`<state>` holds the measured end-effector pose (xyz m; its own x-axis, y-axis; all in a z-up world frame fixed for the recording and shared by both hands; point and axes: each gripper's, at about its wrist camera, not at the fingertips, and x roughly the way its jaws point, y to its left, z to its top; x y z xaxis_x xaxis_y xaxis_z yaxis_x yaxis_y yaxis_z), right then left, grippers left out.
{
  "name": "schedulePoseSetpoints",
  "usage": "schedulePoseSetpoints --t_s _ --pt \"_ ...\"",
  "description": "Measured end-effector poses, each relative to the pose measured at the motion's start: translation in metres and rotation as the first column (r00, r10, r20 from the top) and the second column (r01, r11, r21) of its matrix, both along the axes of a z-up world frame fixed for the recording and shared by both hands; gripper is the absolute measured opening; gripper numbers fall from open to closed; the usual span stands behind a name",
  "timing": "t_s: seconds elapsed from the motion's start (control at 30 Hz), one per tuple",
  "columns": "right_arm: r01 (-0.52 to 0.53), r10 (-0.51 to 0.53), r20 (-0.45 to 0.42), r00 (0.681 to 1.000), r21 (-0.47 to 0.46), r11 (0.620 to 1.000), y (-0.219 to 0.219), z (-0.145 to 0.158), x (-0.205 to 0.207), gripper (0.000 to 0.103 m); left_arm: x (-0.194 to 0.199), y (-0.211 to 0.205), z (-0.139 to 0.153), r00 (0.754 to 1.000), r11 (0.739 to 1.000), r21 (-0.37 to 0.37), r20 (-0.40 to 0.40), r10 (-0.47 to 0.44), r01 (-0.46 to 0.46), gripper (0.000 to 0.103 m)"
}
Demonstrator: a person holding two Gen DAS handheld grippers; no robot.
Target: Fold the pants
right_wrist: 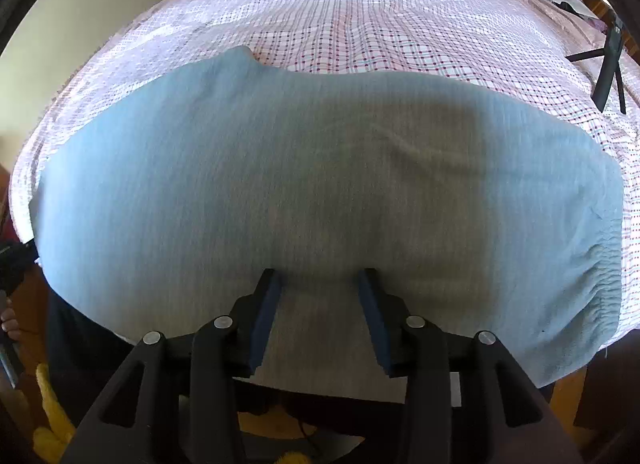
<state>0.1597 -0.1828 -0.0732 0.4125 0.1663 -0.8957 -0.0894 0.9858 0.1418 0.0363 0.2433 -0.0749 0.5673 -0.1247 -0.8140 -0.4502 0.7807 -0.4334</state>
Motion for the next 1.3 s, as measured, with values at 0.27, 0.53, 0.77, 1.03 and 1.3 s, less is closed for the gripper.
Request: schedulePoseSetpoints --t_s 0.27,0.53,0.77,1.03,1.3 --pt "0.002 -0.002 0.009 1.0 0.014 1.0 -0.002 0.0 -0.001 0.036 -0.024 0.009 0.013 0.998 0.999 0.02 0.041 0.048 -0.049 0.002" --pt "0.007 -0.008 0.022 1.0 0.056 0.998 -0.014 0.001 -0.011 0.036 -0.01 -0.003 0.017 1.0 0.993 0.114 -0.011 0.018 -0.017 0.002" --pt "0.01 -0.019 0.053 0.998 0.164 0.986 -0.036 0.011 -0.027 0.036 -0.003 -0.022 0.053 0.997 0.947 0.318 -0.077 -0.023 0.046 0.01" --pt "0.098 -0.128 0.117 0.985 0.239 0.966 -0.083 0.024 -0.06 0.036 0.018 -0.071 0.065 0.984 0.926 0.335 -0.071 -0.161 0.175 0.026" --pt "0.272 -0.315 0.12 0.942 0.281 0.92 -0.15 0.017 -0.103 0.04 0.024 -0.105 0.047 0.972 0.923 0.306 -0.108 -0.21 0.233 0.026"
